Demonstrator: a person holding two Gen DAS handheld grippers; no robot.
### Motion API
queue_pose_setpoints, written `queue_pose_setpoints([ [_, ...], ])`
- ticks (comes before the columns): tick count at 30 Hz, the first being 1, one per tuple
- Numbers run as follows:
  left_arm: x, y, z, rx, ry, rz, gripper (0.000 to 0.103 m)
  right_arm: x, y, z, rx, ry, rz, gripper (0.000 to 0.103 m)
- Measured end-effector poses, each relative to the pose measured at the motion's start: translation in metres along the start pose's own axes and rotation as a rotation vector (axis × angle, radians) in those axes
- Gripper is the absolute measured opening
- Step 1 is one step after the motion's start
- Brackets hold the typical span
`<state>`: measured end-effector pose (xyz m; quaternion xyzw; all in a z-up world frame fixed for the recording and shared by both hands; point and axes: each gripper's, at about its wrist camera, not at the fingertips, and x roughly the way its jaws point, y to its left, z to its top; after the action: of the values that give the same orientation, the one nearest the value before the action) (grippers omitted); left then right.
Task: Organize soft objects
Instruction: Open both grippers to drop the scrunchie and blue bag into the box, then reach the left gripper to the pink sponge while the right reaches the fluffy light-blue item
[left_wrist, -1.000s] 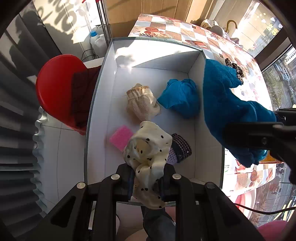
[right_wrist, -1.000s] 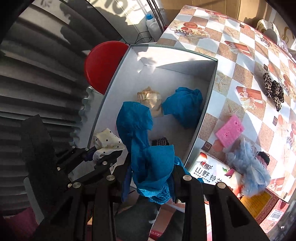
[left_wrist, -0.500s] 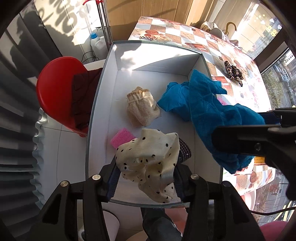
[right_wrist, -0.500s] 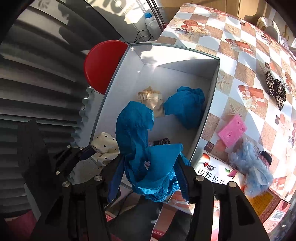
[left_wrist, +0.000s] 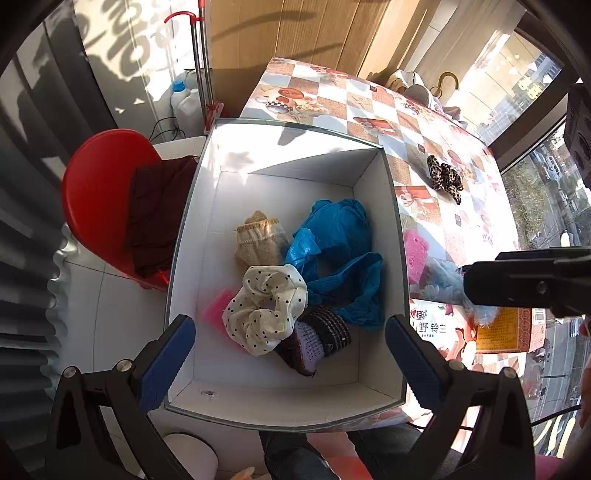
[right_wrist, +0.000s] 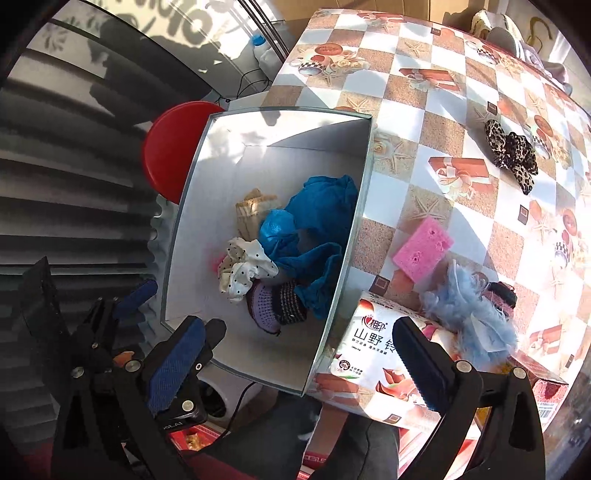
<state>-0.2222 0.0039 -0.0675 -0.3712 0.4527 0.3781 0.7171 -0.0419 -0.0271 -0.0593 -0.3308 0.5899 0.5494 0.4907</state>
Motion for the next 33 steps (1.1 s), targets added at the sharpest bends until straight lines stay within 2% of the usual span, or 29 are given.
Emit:
queue_pose_setpoints([
  [5,-0.008,-0.036,0.029,0.104,-0.012,-0.031,0.103,-0.045,-0.060,-0.002,0.092,-0.016,-0.052,0.102],
  [9,-0.003,-0.079,0.046,0.231,-0.007,-0.044,0.103,-0.075,-0.114,-0.010,0.164,-0.013,-0.113,0.102],
  [13,0.020,-0.127,0.060,0.365,0.056,-0.036,0.103,-0.079,-0.162,-0.018,0.218,0.028,-0.172,0.102],
  [17,0.053,-0.168,0.070,0.465,0.117,0.003,0.103,-0.058,-0.198,-0.016,0.250,0.110,-0.163,0.102],
  [20,0.084,-0.187,0.075,0.499,0.184,0.042,0.103,-0.031,-0.209,-0.008,0.215,0.187,-0.158,0.102],
  [23,0.103,-0.197,0.082,0.502,0.221,0.069,0.103,0.000,-0.210,0.003,0.131,0.276,-0.158,0.102],
  [26,0.107,-0.198,0.088,0.486,0.223,0.084,0.103,0.030,-0.211,0.011,0.050,0.359,-0.149,0.102],
  [31,0.118,-0.203,0.089,0.471,0.262,0.121,0.103,0.073,-0.234,0.026,0.060,0.445,-0.164,0.102],
  [33,0.126,-0.208,0.088,0.465,0.284,0.131,0.103,0.090,-0.240,0.028,0.062,0.495,-0.140,0.102],
])
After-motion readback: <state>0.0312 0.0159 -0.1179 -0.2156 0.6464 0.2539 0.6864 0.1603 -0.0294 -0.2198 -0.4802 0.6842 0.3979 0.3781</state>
